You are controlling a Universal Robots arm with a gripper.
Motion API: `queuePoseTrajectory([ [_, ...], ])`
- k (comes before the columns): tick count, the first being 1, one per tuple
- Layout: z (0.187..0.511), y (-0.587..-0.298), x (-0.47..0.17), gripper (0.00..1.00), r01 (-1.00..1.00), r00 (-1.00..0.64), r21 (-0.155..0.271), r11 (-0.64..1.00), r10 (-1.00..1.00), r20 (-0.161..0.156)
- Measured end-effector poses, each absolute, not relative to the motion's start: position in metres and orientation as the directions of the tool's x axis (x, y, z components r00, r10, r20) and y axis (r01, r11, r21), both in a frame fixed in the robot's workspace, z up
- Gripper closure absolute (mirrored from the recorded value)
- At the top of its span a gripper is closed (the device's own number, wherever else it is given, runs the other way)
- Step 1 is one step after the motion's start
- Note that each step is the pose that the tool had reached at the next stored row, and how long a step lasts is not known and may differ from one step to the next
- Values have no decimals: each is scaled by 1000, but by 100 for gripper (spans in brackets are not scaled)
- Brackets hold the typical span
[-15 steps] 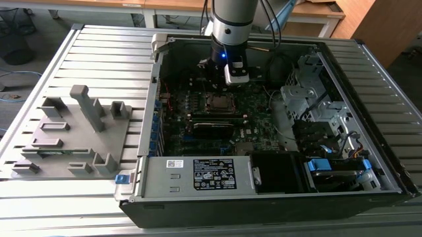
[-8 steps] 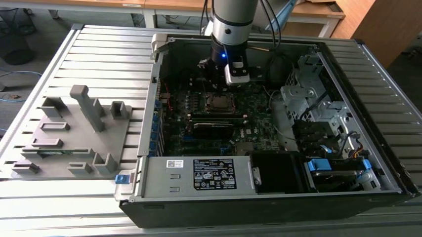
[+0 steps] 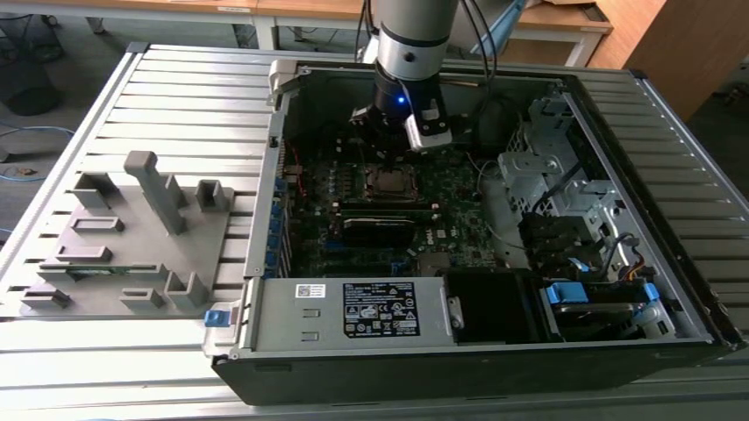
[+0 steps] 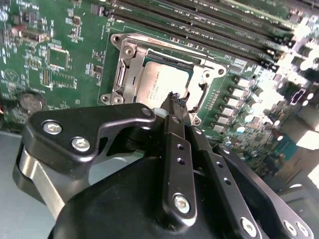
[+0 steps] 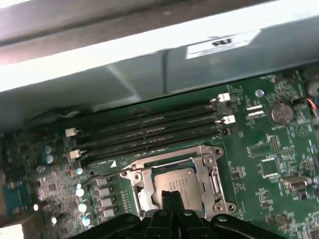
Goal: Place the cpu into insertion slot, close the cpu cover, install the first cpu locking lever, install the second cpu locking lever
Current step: 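Close the cpu cover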
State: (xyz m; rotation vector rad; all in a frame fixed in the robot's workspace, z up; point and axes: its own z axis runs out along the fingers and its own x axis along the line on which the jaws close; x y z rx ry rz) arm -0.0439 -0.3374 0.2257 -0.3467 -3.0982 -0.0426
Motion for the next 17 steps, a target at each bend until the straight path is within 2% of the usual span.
queuePoseTrajectory([
  [7, 225, -337, -44, 89, 135, -991, 27, 990, 135, 14],
  [17, 225, -337, -44, 89, 132, -991, 31, 991, 132, 2],
])
